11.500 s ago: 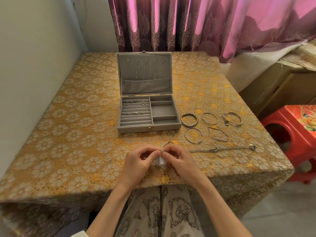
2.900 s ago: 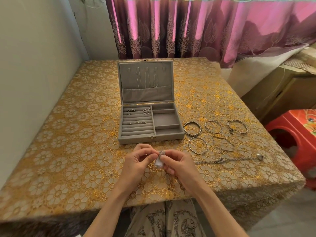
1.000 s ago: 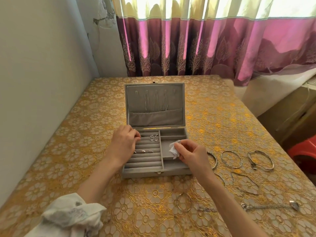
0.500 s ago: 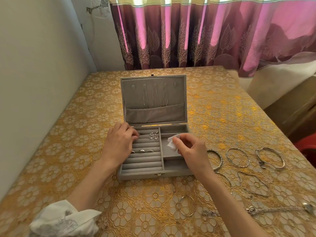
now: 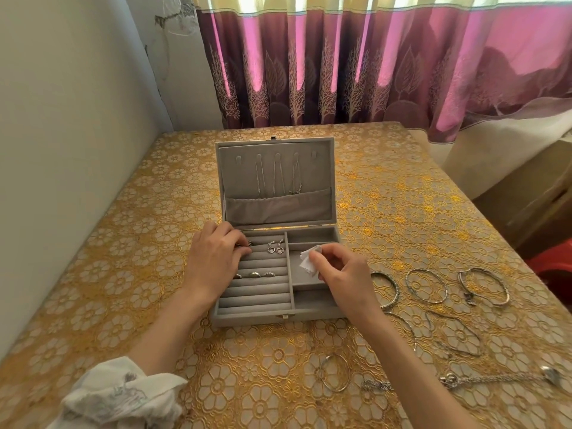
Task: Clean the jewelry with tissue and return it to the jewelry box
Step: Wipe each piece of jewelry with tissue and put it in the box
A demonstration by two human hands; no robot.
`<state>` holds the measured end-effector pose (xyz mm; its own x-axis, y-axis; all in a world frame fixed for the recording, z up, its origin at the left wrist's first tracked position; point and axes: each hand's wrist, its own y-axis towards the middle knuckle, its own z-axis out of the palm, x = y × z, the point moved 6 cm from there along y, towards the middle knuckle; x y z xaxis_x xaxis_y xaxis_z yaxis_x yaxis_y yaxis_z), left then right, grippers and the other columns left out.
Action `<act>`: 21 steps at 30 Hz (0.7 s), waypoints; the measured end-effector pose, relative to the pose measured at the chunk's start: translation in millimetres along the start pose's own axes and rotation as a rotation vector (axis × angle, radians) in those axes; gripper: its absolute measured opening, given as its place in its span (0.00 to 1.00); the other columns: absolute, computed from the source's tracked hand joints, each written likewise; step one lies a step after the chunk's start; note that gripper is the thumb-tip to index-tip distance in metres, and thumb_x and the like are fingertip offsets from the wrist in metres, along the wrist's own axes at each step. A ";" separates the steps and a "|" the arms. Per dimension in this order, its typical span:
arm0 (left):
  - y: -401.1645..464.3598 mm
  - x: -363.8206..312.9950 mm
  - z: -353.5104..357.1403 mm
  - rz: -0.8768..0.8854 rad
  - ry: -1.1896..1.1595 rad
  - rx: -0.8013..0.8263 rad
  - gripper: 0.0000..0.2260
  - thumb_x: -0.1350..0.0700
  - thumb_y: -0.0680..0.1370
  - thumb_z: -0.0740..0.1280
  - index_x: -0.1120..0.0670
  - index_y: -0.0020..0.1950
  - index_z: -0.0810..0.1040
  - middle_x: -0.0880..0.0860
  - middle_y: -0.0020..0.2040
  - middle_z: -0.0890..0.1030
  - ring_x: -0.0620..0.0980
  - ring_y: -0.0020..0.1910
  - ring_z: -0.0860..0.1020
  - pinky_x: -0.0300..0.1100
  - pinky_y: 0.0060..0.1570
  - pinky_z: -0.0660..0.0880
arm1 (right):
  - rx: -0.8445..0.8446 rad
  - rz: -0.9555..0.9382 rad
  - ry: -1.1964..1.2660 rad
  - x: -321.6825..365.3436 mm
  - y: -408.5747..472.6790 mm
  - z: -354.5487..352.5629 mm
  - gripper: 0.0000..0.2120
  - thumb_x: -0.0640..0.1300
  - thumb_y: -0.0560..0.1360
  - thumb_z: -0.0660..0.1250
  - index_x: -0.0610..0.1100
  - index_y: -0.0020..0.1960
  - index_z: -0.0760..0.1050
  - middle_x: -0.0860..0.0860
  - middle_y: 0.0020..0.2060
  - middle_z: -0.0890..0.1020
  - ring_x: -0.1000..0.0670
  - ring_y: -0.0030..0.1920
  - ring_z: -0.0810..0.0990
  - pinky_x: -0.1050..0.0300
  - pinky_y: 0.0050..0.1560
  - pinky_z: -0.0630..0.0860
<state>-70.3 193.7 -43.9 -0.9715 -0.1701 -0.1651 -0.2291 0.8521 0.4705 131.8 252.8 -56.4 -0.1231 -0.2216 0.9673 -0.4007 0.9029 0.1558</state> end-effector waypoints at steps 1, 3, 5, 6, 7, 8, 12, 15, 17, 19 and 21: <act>-0.1 -0.3 -0.3 -0.001 -0.009 0.002 0.03 0.57 0.70 0.73 0.55 0.40 0.82 0.51 0.39 0.79 0.53 0.43 0.72 0.48 0.41 0.71 | 0.001 0.000 -0.003 -0.1 0.1 0.3 0.07 0.41 0.74 0.67 0.52 0.40 0.77 0.51 0.35 0.80 0.52 0.37 0.76 0.51 0.40 0.76; -0.7 -0.6 -1.3 0.000 -0.015 0.002 0.02 0.57 0.70 0.74 0.55 0.40 0.83 0.51 0.39 0.78 0.53 0.43 0.72 0.48 0.41 0.71 | 0.003 -0.001 -0.009 -0.1 0.1 0.6 0.07 0.41 0.74 0.67 0.52 0.40 0.77 0.52 0.34 0.80 0.53 0.36 0.76 0.52 0.40 0.76; -2.5 -1.1 -2.4 0.006 -0.007 -0.001 0.02 0.58 0.70 0.74 0.55 0.40 0.84 0.52 0.39 0.78 0.53 0.42 0.72 0.48 0.41 0.71 | 0.005 0.000 -0.012 0.0 -0.2 0.9 0.07 0.41 0.74 0.67 0.52 0.40 0.77 0.52 0.34 0.80 0.53 0.36 0.76 0.53 0.40 0.76; -4.1 -1.6 -2.7 0.011 -0.001 -0.001 0.02 0.58 0.70 0.74 0.55 0.41 0.84 0.52 0.39 0.78 0.53 0.42 0.72 0.48 0.41 0.71 | 0.006 0.001 -0.013 -0.3 -0.3 0.9 0.07 0.41 0.74 0.67 0.51 0.40 0.77 0.52 0.34 0.80 0.53 0.36 0.76 0.53 0.40 0.75; -5.9 -2.2 -2.9 0.015 0.006 0.001 0.02 0.58 0.70 0.73 0.55 0.41 0.84 0.52 0.39 0.79 0.53 0.43 0.72 0.48 0.41 0.71 | 0.007 0.003 -0.013 -0.3 -0.2 0.9 0.06 0.41 0.74 0.67 0.51 0.40 0.77 0.52 0.34 0.80 0.54 0.36 0.76 0.54 0.39 0.75; -7.9 -2.4 -2.7 0.017 0.011 0.005 0.03 0.57 0.71 0.72 0.55 0.42 0.85 0.51 0.39 0.79 0.54 0.43 0.72 0.48 0.42 0.71 | 0.007 0.005 -0.012 -0.8 -0.1 1.1 0.06 0.41 0.74 0.67 0.50 0.40 0.78 0.52 0.34 0.80 0.55 0.36 0.76 0.56 0.39 0.75; -13.7 -4.6 -4.3 0.002 0.001 0.042 0.16 0.51 0.73 0.59 0.54 0.43 0.85 0.50 0.40 0.80 0.53 0.43 0.72 0.47 0.42 0.73 | 0.007 0.000 -0.019 -0.6 -0.2 1.9 0.05 0.41 0.73 0.68 0.47 0.40 0.78 0.54 0.31 0.79 0.59 0.32 0.75 0.66 0.35 0.71; -14.7 -6.3 -5.8 0.007 -0.001 0.055 0.20 0.50 0.71 0.54 0.54 0.45 0.85 0.50 0.41 0.80 0.53 0.43 0.72 0.47 0.42 0.74 | 0.011 -0.003 -0.031 0.5 -0.9 3.0 0.04 0.40 0.74 0.68 0.46 0.40 0.78 0.54 0.31 0.78 0.60 0.32 0.75 0.68 0.34 0.70; -15.7 -5.6 -5.0 -0.003 0.000 0.074 0.21 0.50 0.70 0.53 0.54 0.46 0.85 0.50 0.42 0.80 0.54 0.44 0.72 0.47 0.43 0.74 | 0.007 -0.001 -0.037 0.9 -1.2 3.0 0.04 0.40 0.74 0.67 0.46 0.40 0.78 0.54 0.31 0.79 0.60 0.32 0.75 0.67 0.35 0.70; -16.6 -4.3 -3.9 -0.021 -0.008 0.095 0.21 0.51 0.71 0.53 0.54 0.47 0.85 0.51 0.44 0.80 0.55 0.46 0.72 0.48 0.45 0.73 | -0.003 0.008 -0.032 1.2 -1.9 1.8 0.04 0.41 0.74 0.67 0.46 0.41 0.78 0.51 0.33 0.79 0.57 0.34 0.75 0.62 0.36 0.72; -18.0 -5.0 -4.8 -0.020 -0.006 0.095 0.17 0.55 0.71 0.57 0.55 0.49 0.84 0.52 0.47 0.80 0.56 0.47 0.73 0.50 0.45 0.72 | -0.012 0.019 -0.004 3.0 -5.0 -1.1 0.04 0.41 0.74 0.67 0.46 0.41 0.79 0.50 0.34 0.80 0.54 0.35 0.75 0.61 0.36 0.72</act>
<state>-61.6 176.9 -47.4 -0.9664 -0.1843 -0.1791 -0.2411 0.8916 0.3832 134.4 248.0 -54.1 -0.1342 -0.2054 0.9694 -0.3877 0.9112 0.1394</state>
